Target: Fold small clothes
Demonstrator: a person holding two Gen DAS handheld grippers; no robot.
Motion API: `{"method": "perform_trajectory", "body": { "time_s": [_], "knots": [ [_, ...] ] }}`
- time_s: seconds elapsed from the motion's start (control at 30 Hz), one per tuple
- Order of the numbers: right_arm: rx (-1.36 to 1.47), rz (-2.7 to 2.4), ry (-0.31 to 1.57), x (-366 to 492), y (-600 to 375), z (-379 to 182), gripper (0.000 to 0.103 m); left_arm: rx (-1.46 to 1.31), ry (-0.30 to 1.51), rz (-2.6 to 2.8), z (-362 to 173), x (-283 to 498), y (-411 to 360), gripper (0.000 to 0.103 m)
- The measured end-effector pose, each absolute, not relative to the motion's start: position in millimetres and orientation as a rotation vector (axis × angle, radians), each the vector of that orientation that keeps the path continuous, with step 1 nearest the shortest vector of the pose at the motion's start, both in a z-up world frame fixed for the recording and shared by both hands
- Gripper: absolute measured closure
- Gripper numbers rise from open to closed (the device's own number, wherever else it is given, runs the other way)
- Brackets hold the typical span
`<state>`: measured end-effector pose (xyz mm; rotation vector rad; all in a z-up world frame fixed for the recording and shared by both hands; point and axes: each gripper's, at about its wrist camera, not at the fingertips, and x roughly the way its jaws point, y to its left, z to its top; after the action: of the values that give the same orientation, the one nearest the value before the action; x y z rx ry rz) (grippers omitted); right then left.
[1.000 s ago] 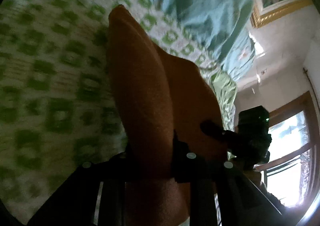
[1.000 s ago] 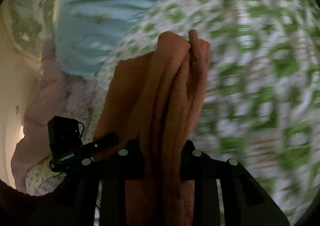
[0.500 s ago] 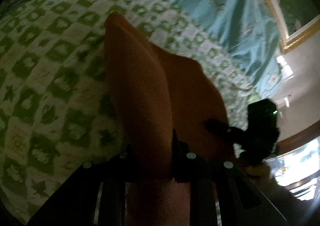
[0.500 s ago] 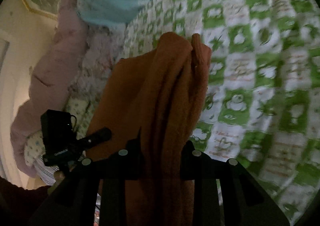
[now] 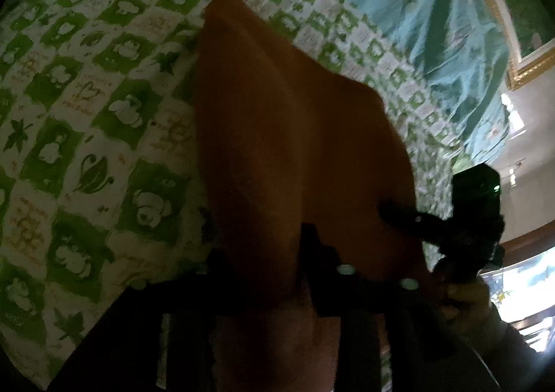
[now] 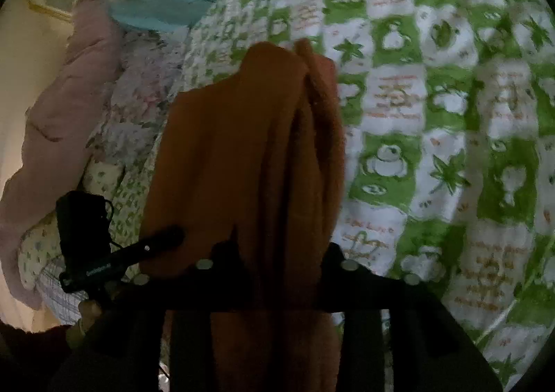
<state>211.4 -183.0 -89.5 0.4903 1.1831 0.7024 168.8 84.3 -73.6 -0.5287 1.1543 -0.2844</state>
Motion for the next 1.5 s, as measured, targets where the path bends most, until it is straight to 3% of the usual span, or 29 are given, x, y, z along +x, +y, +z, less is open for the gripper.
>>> {"method": "perform_trajectory", "body": {
  "time_s": [0.07,0.17,0.37,0.47,0.57,0.83,1.0,1.13,1.2,1.23,1.27,1.4,1.5],
  "knots": [
    [0.489,0.673,1.188,212,-188,-85,0.057,-0.511,1.165,-0.266,-68,167,89,0.053],
    [0.454,0.61,1.132,209,-205,-62,0.056,-0.515,1.143,-0.233,-56,163,103,0.048],
    [0.38,0.63,1.022,212,-198,-23,0.057,-0.57,1.113,-0.158,-53,175,124,0.046],
    [0.349,0.618,1.082,223,-182,-38,0.062,-0.571,1.128,-0.14,-58,183,124,0.046],
    [0.38,0.598,1.135,231,-178,-58,0.09,-0.553,1.154,-0.114,-64,192,121,0.045],
    [0.354,0.666,0.995,235,-187,-14,0.093,-0.479,1.175,-0.098,-61,214,106,0.047],
    [0.325,0.605,1.141,249,-187,-67,0.094,-0.502,1.194,-0.088,-70,226,110,0.043],
    [0.342,0.607,1.14,248,-188,-68,0.093,-0.529,1.161,-0.077,-71,261,121,0.042],
    [0.324,0.6,1.14,247,-190,-69,0.093,-0.527,1.139,-0.085,-73,283,125,0.058],
    [0.318,0.594,1.142,247,-190,-71,0.093,-0.517,1.128,-0.093,-73,291,125,0.084],
    [0.311,0.59,1.141,247,-189,-73,0.093,-0.469,1.12,-0.082,-73,303,122,0.094],
    [0.285,0.563,1.139,250,-184,-74,0.093,-0.364,1.13,-0.032,-71,319,114,0.096],
    [0.308,0.546,1.144,248,-184,-68,0.09,-0.338,1.144,-0.033,-60,307,111,0.087]
  ]
}}
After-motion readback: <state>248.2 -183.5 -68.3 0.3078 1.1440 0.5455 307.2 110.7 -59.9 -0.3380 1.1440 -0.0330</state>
